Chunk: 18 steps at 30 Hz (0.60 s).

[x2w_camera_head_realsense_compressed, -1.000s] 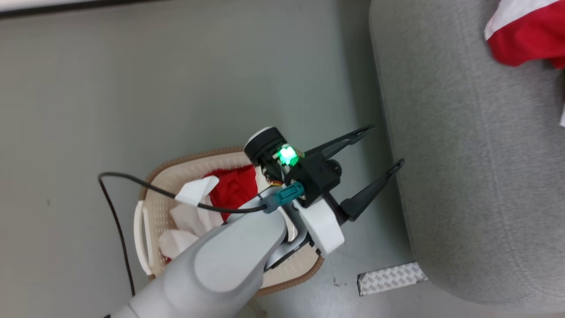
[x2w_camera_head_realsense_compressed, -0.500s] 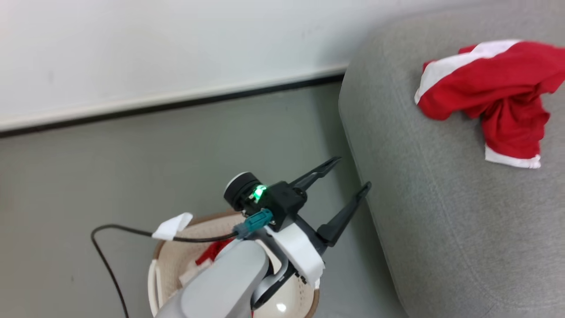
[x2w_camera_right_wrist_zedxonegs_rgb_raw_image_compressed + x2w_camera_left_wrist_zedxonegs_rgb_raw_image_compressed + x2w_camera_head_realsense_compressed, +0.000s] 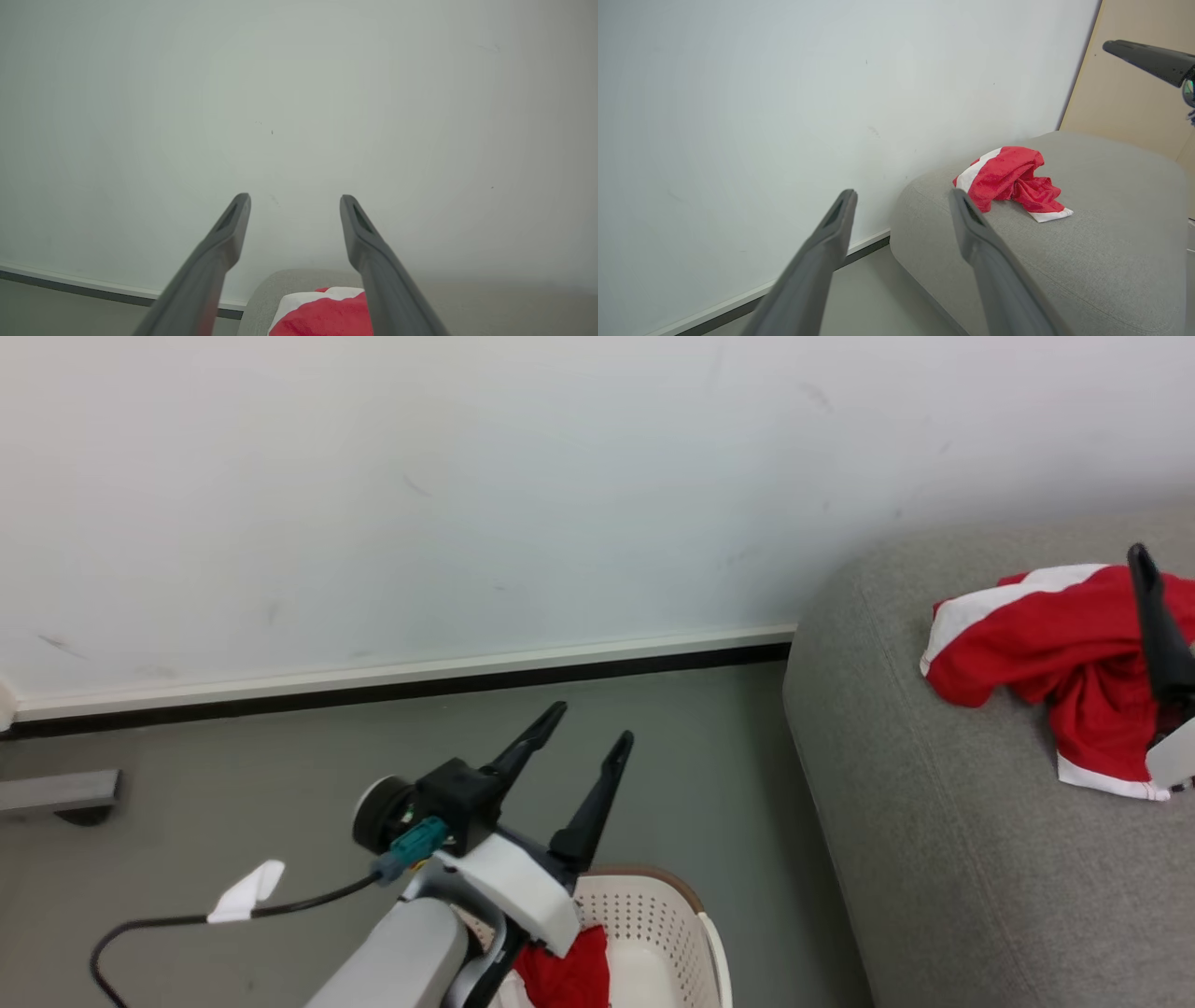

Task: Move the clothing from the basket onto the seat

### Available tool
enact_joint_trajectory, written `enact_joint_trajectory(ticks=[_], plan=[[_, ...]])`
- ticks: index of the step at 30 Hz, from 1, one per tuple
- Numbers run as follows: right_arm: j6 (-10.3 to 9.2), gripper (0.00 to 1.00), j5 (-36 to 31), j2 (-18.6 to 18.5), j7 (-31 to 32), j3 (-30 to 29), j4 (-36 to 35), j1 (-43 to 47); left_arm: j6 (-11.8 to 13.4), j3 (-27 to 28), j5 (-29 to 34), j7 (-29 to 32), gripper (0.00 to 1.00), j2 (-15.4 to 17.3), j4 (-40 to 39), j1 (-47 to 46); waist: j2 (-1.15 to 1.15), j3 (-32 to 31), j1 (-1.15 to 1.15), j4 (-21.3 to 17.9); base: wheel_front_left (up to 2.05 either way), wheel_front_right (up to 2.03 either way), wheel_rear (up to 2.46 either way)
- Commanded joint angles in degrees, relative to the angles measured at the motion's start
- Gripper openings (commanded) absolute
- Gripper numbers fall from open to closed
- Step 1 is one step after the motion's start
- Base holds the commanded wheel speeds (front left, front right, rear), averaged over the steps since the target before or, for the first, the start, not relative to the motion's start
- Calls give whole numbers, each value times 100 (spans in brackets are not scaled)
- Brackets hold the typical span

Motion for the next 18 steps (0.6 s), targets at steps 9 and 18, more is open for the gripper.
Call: enact_joint_trajectory(ticks=[9, 18], plan=[[-14, 100, -633, 806, -384, -440, -370, 1225, 339, 789, 67, -3, 100, 319, -212, 788, 0, -558, 2, 508, 0, 0, 0], [-14, 100, -795, 1469, -666, -633, -628, 2195, 604, 1703, 213, -2, 100, 529, -537, 1548, 0, -632, 2, 565, 0, 0, 0]])
